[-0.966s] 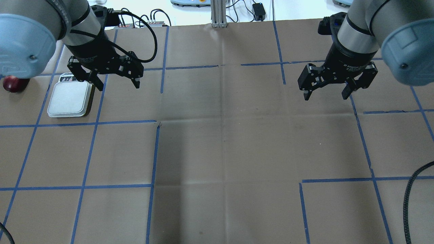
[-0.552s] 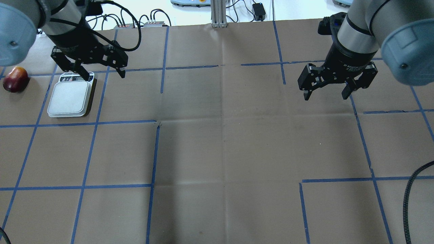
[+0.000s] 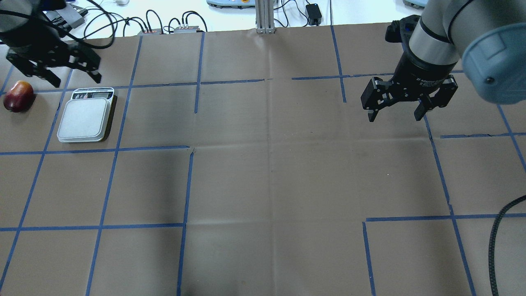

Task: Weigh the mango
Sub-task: 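Lower the open left gripper over the mango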

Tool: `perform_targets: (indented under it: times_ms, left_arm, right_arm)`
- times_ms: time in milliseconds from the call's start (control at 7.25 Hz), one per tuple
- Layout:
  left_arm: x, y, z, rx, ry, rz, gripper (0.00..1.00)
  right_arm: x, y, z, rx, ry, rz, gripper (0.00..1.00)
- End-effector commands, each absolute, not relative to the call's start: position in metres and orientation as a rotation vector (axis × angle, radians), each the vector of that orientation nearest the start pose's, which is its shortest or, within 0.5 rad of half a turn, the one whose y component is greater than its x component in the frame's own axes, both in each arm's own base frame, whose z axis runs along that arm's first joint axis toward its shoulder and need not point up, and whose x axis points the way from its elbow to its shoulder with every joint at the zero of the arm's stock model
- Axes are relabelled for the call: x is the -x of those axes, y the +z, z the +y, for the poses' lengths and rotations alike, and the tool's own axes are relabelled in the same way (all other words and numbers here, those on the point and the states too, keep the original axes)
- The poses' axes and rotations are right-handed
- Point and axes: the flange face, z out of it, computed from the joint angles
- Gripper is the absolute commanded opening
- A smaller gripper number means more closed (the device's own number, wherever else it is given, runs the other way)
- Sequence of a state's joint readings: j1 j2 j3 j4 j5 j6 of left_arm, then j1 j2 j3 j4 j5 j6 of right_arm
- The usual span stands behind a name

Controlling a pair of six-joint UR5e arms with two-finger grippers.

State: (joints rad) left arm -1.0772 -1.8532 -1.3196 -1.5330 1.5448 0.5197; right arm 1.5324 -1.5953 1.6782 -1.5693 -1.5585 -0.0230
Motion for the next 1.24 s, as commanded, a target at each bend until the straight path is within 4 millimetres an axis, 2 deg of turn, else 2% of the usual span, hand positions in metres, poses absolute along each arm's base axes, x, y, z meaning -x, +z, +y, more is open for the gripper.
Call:
perform_targets:
  times_ms: [0, 138, 276, 414, 552, 828, 1103]
  left_arm:
    - [-0.317, 0.428, -0.648, -0.171, -0.058, 3.140, 1.00]
    - [-0.376, 0.405, -0.673, -0.202, -0.079, 3.123, 1.00]
    - [-0.427, 0.376, -0.692, -0.209, -0.094, 3.111, 1.00]
    - [-0.460, 0.345, -0.707, -0.242, -0.090, 3.103, 1.00]
    - [-0.473, 0.326, -0.718, -0.239, -0.096, 3.099, 1.00]
    - [-0.484, 0.294, -0.731, -0.240, -0.094, 3.107, 1.00]
    - [-0.490, 0.240, -0.739, -0.244, -0.047, 3.140, 1.00]
  right_arm:
    - [-0.116, 0.447, -0.476, -0.025, 0.131, 3.124, 1.00]
    - [-0.116, 0.447, -0.476, -0.025, 0.131, 3.124, 1.00]
    - [-0.116, 0.447, -0.476, -0.025, 0.131, 3.124, 1.00]
    - [-0.116, 0.447, -0.476, -0.025, 0.131, 3.124, 1.00]
    - [-0.116, 0.447, -0.476, -0.025, 0.131, 3.124, 1.00]
    - [-0.116, 0.447, -0.476, -0.025, 0.131, 3.124, 1.00]
    - [-0.116, 0.447, -0.476, -0.025, 0.131, 3.124, 1.00]
